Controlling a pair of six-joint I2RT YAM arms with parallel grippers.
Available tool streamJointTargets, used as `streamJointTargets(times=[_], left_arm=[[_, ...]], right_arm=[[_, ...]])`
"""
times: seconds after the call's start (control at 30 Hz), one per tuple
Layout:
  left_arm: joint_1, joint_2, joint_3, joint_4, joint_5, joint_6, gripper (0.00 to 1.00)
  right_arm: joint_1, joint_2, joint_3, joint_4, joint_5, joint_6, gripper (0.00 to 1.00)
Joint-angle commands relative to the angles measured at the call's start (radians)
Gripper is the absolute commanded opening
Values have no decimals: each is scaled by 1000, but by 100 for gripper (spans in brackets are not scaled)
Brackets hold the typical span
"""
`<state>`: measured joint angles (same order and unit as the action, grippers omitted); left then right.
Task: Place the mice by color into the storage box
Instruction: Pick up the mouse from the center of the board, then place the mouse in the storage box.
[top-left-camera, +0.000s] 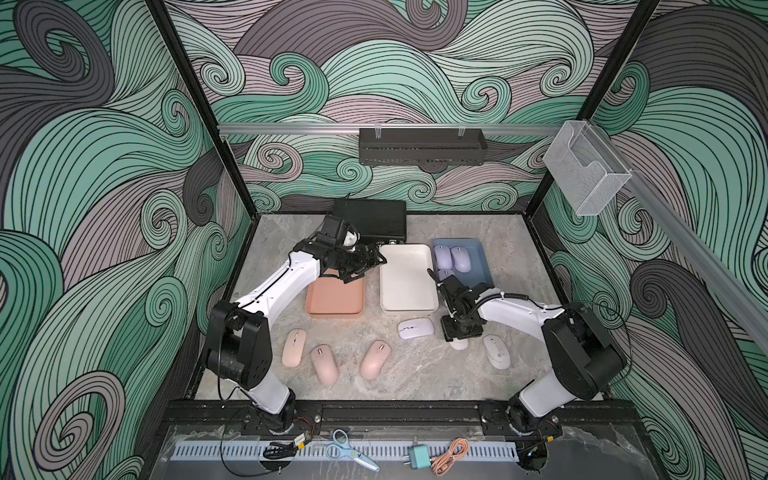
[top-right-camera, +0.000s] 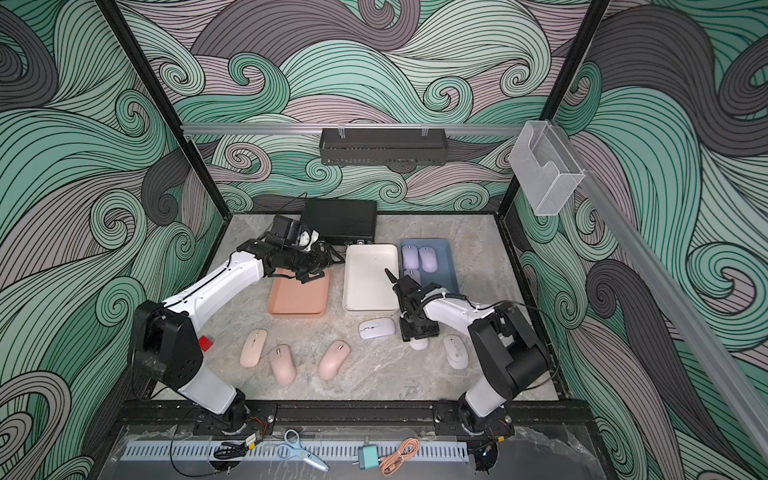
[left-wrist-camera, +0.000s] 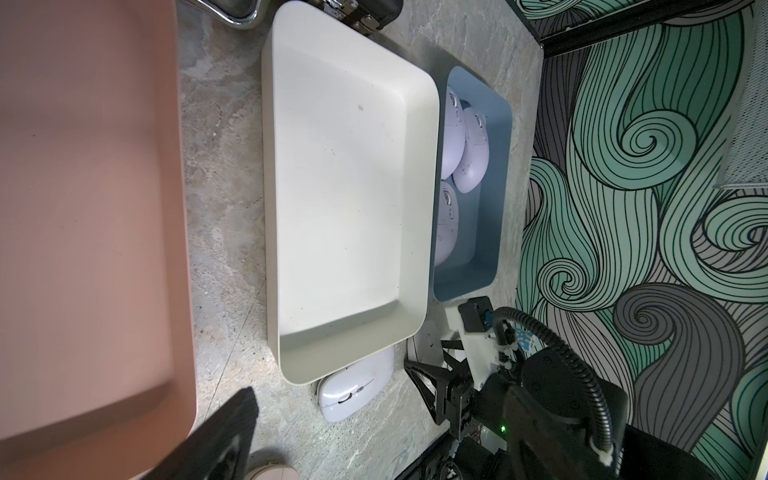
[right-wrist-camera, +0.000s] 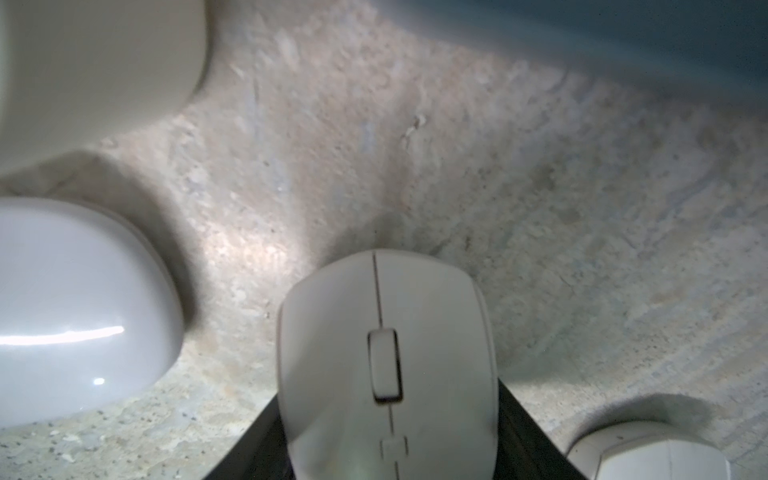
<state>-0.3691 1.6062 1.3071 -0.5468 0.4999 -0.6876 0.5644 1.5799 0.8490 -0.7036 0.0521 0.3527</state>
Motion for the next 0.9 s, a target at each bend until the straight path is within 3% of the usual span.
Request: streamJointTargets(times=[0.0, 0.17, 0.33, 0.6, 0.87], left_arm=[[2, -25, 41, -26, -15, 22, 92], [8, -31, 49, -34, -19, 28, 92], [69, -55, 62, -49, -26, 36, 92], [238, -59, 42, -30, -29, 4, 92], [257, -46, 27, 19, 59, -37, 92]], right_arm=[[9, -72, -5, -25, 34, 26, 54], [10, -168, 41, -86, 52, 50, 52], [17, -149, 221, -133, 6, 118, 51], [79, 193, 659, -148, -22, 158, 49], [84, 597, 1061, -182, 5, 195, 52]])
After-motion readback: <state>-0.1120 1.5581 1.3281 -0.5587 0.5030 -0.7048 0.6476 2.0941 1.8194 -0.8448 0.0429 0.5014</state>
